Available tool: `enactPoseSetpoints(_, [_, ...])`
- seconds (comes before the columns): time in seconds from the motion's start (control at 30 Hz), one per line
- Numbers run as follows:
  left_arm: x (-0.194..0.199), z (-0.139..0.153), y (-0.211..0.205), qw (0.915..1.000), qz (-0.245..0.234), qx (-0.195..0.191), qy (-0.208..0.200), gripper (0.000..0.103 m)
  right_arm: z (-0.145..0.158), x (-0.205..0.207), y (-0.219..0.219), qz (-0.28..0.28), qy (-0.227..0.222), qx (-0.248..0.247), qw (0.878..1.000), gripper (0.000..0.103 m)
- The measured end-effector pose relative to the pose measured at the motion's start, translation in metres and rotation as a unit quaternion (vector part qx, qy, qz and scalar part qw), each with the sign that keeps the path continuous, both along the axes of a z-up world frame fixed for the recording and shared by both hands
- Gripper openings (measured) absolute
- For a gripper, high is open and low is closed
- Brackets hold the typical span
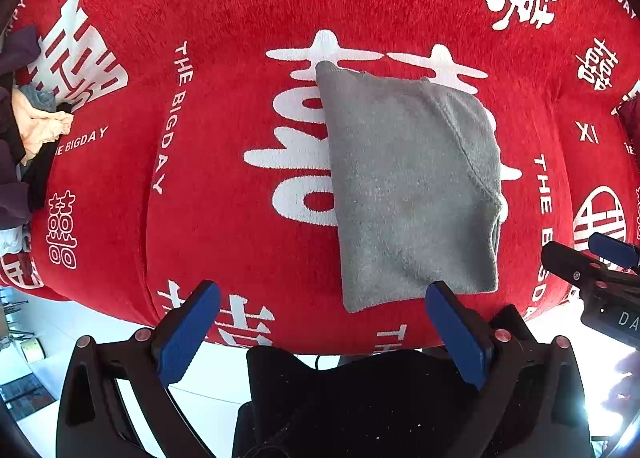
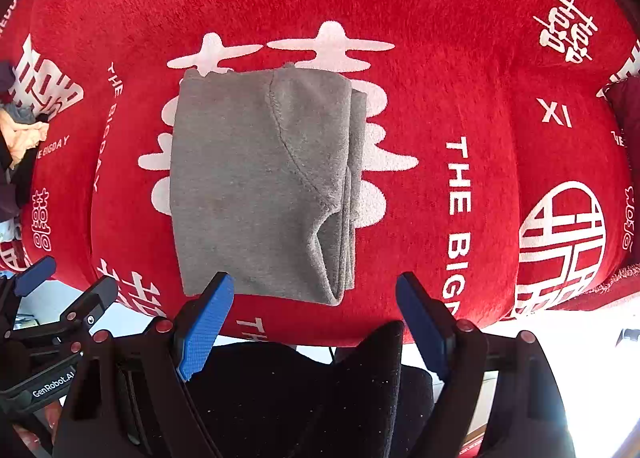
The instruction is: Fold small clothes
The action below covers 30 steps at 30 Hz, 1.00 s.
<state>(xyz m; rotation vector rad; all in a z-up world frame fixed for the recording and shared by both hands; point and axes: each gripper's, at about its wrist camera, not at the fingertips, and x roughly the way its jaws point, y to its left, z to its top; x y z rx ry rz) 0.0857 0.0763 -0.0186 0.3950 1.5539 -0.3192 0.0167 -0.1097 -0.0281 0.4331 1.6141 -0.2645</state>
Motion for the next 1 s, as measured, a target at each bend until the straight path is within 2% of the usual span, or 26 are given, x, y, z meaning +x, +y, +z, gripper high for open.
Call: enactPoseSetpoints(1.0, [-0.0033, 0.0085, -0.0072, 0.9999, -0.013, 0.005, 0.009, 0.103, 0.0052, 0.0051, 0.0058, 0.0, 0.006, 0.012, 1.0, 0.085])
